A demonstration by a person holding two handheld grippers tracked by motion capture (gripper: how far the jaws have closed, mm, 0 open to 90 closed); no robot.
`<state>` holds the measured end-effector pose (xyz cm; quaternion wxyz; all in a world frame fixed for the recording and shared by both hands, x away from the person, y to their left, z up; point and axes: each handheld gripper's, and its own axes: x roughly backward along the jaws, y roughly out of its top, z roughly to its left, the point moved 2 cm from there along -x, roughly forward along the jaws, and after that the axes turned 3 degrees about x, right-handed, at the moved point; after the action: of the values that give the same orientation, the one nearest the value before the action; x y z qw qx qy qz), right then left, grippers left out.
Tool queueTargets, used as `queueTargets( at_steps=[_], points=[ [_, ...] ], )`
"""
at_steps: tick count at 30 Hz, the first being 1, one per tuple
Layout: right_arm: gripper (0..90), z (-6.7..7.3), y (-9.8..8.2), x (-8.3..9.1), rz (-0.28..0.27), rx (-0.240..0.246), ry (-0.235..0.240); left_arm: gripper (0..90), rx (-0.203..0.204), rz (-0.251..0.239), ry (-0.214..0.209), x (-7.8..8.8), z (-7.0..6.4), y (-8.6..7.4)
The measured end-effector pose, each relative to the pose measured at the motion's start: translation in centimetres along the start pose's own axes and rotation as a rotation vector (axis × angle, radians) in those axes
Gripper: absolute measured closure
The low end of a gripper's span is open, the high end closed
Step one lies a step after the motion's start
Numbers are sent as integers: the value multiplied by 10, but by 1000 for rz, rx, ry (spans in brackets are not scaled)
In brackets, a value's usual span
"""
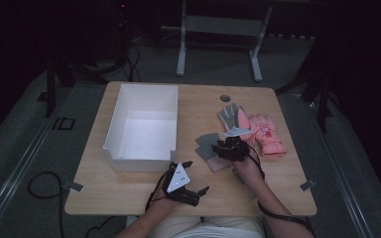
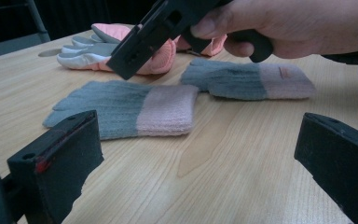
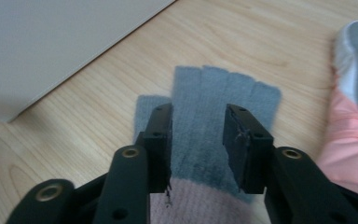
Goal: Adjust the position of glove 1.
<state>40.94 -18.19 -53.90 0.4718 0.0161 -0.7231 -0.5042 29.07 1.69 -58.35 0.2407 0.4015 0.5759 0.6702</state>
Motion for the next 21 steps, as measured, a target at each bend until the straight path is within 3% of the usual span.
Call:
queueTargets(
  at_steps=[11,13,14,15,21],
  points=[
    [684,-2,-1,-23,89,44,-17,2,6,-9,1,1,1,0],
    [677,-3,-2,-28,117,63,-18,2,9,-11,2,1,1,0],
    [668,-4,-5,-34,163,72,-30,2,4,-9,4,1,0,0],
    [668,-4,-5,-34,163,72,-30,2,4,-9,4,1,0,0],
    [812,-2,-3,-38,175,78,-48,2,-1,-11,9,2,0,-1]
  ],
)
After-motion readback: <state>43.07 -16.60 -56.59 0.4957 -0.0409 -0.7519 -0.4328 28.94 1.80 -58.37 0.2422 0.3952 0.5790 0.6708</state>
